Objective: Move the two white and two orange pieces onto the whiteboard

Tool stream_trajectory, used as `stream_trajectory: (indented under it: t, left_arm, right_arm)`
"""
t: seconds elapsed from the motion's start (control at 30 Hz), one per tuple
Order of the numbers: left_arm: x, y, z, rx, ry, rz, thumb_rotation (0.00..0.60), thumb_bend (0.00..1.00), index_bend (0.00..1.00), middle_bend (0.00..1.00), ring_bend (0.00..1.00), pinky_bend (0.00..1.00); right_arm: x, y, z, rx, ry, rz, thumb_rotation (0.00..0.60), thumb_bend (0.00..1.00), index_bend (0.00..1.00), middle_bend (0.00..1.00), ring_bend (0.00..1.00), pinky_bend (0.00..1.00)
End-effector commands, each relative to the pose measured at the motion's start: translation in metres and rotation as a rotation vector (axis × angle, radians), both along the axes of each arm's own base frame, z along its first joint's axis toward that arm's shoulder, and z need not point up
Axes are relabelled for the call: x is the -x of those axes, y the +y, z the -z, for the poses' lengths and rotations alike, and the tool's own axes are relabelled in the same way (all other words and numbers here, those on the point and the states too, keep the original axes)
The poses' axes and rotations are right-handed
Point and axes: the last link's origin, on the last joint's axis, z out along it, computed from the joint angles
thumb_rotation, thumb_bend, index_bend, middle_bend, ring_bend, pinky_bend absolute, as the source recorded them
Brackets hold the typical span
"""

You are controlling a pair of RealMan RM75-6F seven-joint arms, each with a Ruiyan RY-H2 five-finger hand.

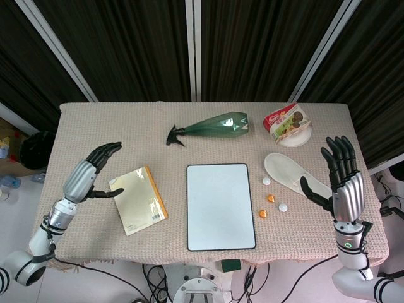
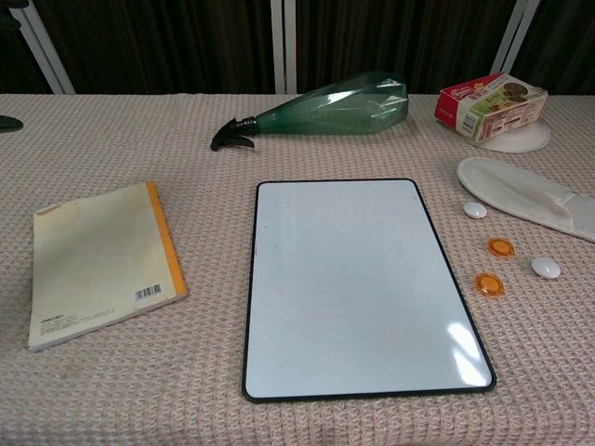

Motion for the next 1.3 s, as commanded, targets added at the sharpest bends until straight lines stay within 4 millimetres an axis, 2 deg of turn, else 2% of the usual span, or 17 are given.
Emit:
stream_trajectory:
  t: [0.03, 0.47, 0.57, 0.77, 0.9, 1.03, 1.3]
  left_arm:
    - [-0.001, 0.0, 0.0, 0.001, 0.007, 0.001, 0.592, 0.11, 0.07, 0.08, 0.08, 0.14]
    - [-0.001, -0.005, -0.005, -0.006, 0.03, 0.002, 0.597, 0.1, 0.07, 0.08, 0.08, 0.14]
    - [0.001, -0.007, -0.009, -0.031, 0.042, -0.006, 0.597, 0.09, 0.07, 0.08, 0.08, 0.14]
    - [0.008, -0.011, -0.016, -0.076, 0.093, -0.038, 0.595, 0.08, 0.07, 0.08, 0.08, 0.14]
    - [0.013, -0.014, -0.02, -0.106, 0.142, -0.069, 0.598, 0.07, 0.08, 0.08, 0.08, 0.14]
    - [0.016, -0.019, -0.023, -0.115, 0.169, -0.089, 0.593, 0.06, 0.09, 0.08, 0.08, 0.14]
    - [0.037, -0.029, -0.031, -0.134, 0.282, -0.182, 0.591, 0.05, 0.09, 0.08, 0.08, 0.13]
  right_arm:
    - [0.002, 0.001, 0.002, -0.007, 0.008, 0.006, 0.6, 0.39, 0.0, 0.0, 0.0, 0.0]
    - [0.014, 0.007, 0.001, -0.023, 0.034, 0.054, 0.6, 0.39, 0.0, 0.01, 0.0, 0.0]
    - [0.023, 0.008, 0.004, -0.065, 0.107, 0.115, 0.6, 0.39, 0.0, 0.06, 0.0, 0.0]
    - [0.038, 0.011, 0.009, -0.13, 0.263, 0.228, 0.6, 0.36, 0.0, 0.05, 0.0, 0.0]
    - [0.053, 0.017, 0.016, -0.231, 0.443, 0.371, 0.6, 0.33, 0.11, 0.04, 0.0, 0.0]
    - [0.062, 0.021, 0.03, -0.339, 0.533, 0.459, 0.6, 0.33, 0.24, 0.03, 0.0, 0.0]
    - [0.069, 0.028, 0.068, -0.508, 0.671, 0.483, 0.6, 0.32, 0.31, 0.02, 0.0, 0.0]
